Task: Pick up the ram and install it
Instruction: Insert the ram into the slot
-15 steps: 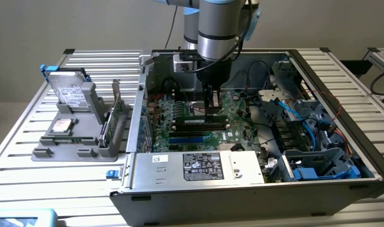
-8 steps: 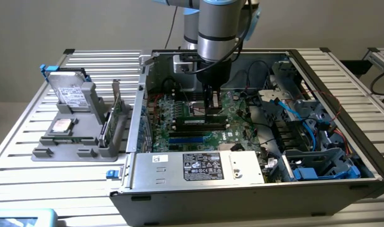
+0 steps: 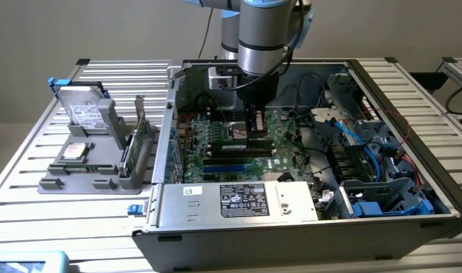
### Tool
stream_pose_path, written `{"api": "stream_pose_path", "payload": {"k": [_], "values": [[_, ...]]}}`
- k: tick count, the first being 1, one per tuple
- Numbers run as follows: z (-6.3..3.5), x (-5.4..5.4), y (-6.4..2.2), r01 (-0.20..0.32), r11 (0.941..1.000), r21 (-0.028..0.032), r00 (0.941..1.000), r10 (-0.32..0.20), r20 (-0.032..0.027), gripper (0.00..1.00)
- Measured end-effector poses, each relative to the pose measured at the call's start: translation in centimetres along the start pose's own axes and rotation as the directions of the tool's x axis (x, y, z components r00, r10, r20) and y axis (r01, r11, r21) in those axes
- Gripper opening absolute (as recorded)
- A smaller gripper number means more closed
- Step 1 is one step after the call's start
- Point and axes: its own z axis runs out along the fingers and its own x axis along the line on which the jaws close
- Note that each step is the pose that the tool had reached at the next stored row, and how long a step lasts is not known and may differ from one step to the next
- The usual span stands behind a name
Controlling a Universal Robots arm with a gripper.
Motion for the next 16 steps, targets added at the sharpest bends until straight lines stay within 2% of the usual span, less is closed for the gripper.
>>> {"api": "stream_pose_path", "payload": {"k": [5,7,10,16], "values": [[0.00,0.00,0.00,0.000,1.0000,0.0011,1.0000,0.000,0.0054,0.14],[0.01,0.01,-0.01,0.000,1.0000,0.0025,1.0000,0.000,0.0057,0.14],[0.01,0.02,0.00,0.000,1.0000,0.0095,1.0000,0.000,0.0054,0.14],[0.02,0.02,0.04,0.000,1.0000,0.0093,1.0000,0.000,0.0050,0.14]]}}
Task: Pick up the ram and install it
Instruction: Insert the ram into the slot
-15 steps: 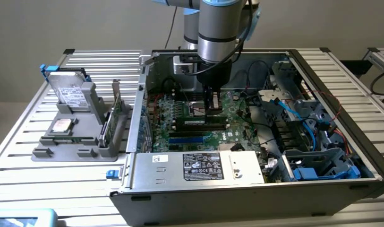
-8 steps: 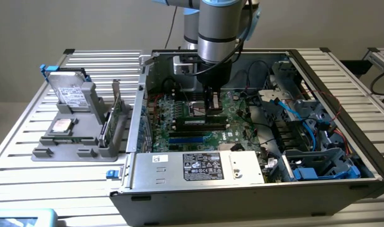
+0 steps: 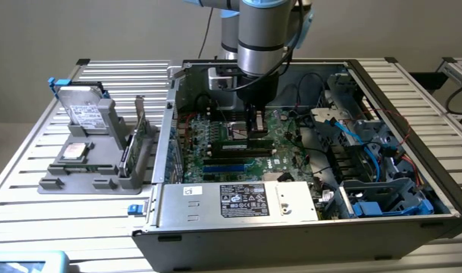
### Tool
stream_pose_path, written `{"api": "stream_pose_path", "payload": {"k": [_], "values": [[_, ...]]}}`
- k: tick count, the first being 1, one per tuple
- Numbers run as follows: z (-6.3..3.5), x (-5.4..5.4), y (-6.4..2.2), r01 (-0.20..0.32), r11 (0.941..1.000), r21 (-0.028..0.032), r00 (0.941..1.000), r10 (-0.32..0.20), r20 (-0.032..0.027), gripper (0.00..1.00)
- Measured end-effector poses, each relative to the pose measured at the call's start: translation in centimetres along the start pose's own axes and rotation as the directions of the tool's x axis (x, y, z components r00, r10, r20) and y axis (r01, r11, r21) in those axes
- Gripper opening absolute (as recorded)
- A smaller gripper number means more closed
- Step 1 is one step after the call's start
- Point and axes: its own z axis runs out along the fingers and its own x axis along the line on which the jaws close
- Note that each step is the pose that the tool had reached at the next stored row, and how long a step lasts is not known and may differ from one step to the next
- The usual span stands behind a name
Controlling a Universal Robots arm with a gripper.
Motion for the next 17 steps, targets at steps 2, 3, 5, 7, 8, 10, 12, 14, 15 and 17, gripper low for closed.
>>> {"api": "stream_pose_path", "payload": {"k": [2,3,5,7,8,10,12,14,15,17], "values": [[0.03,-0.01,0.02,0.000,1.0000,0.0001,1.0000,0.000,0.0003,0.14],[0.04,-0.03,0.03,0.000,1.0000,0.0002,1.0000,0.000,0.0005,0.14],[0.05,-0.03,0.04,0.000,1.0000,0.0001,1.0000,0.000,0.0002,0.14],[0.11,-0.04,0.06,0.000,1.0000,0.0003,1.0000,0.000,0.0005,0.14],[0.16,-0.06,0.06,0.000,1.0000,0.0003,1.0000,0.000,0.0006,0.14],[0.20,-0.14,0.07,0.000,1.0000,0.0001,1.0000,0.000,0.0003,0.14],[0.24,-0.16,0.07,0.000,1.0000,0.0002,1.0000,0.000,0.0003,0.14],[0.28,-0.17,0.07,0.000,1.0000,0.0006,1.0000,0.000,0.0003,0.14],[0.31,-0.17,0.08,0.000,1.0000,0.0012,1.0000,0.000,0.0005,0.14],[0.38,-0.18,0.09,0.000,1.0000,0.0023,1.0000,0.000,0.0004,0.14]]}}
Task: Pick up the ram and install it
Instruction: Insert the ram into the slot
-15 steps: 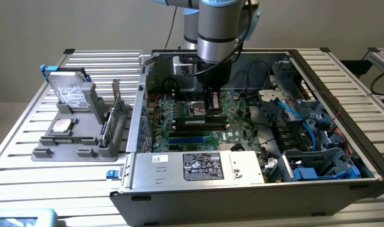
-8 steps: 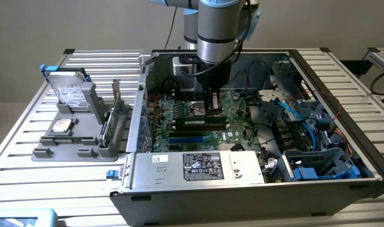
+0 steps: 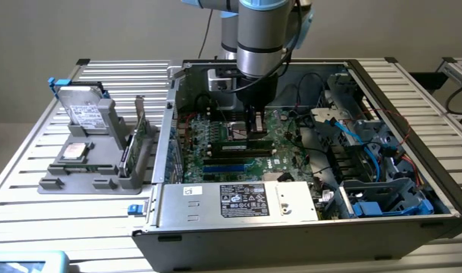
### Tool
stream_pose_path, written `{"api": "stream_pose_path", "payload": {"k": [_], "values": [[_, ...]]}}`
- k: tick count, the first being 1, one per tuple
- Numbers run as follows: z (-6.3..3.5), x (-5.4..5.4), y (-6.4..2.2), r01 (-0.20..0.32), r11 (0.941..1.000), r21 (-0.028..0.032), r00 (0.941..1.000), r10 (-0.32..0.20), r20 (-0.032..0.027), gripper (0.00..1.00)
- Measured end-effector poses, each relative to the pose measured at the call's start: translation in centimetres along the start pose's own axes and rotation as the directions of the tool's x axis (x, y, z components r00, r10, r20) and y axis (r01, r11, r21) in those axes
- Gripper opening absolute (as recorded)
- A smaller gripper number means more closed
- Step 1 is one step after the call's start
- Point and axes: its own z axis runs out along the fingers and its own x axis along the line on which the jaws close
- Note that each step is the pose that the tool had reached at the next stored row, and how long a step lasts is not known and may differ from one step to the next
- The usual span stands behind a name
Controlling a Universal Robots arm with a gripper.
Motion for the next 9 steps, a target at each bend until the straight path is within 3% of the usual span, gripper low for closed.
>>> {"api": "stream_pose_path", "payload": {"k": [9], "values": [[0.18,-0.02,0.13,-0.001,1.0000,0.0056,1.0000,0.001,-0.0002,0.14]]}}
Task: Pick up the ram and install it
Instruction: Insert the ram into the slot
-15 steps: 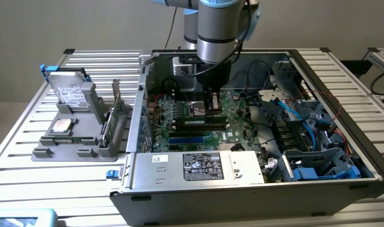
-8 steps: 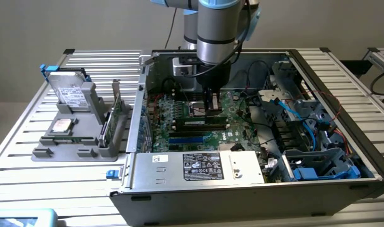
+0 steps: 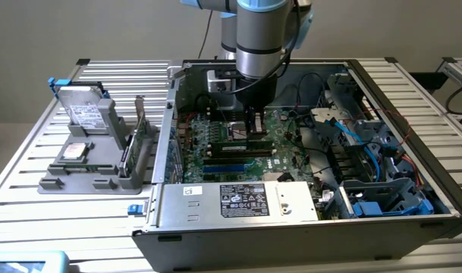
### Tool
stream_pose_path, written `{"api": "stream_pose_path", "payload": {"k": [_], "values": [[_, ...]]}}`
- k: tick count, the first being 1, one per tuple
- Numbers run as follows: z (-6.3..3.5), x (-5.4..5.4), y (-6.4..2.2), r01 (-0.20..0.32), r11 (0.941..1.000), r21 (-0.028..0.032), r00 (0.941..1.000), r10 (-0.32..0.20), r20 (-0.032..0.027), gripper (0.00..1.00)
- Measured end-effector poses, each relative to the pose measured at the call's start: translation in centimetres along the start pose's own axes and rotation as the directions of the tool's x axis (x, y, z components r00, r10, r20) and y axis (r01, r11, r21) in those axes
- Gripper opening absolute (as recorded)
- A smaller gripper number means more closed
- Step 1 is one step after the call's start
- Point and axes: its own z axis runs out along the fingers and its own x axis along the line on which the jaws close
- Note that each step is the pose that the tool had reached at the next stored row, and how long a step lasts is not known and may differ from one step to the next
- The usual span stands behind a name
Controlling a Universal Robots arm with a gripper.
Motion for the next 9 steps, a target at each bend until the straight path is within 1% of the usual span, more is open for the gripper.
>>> {"api": "stream_pose_path", "payload": {"k": [1,5,9], "values": [[0.01,0.00,0.00,0.000,1.0000,0.0021,1.0000,0.000,-0.0002,0.14],[-0.02,0.00,0.00,0.000,1.0000,0.0029,1.0000,0.000,-0.0009,0.14],[-0.14,0.02,0.00,0.000,1.0000,0.0032,1.0000,0.000,-0.0039,0.14]]}}
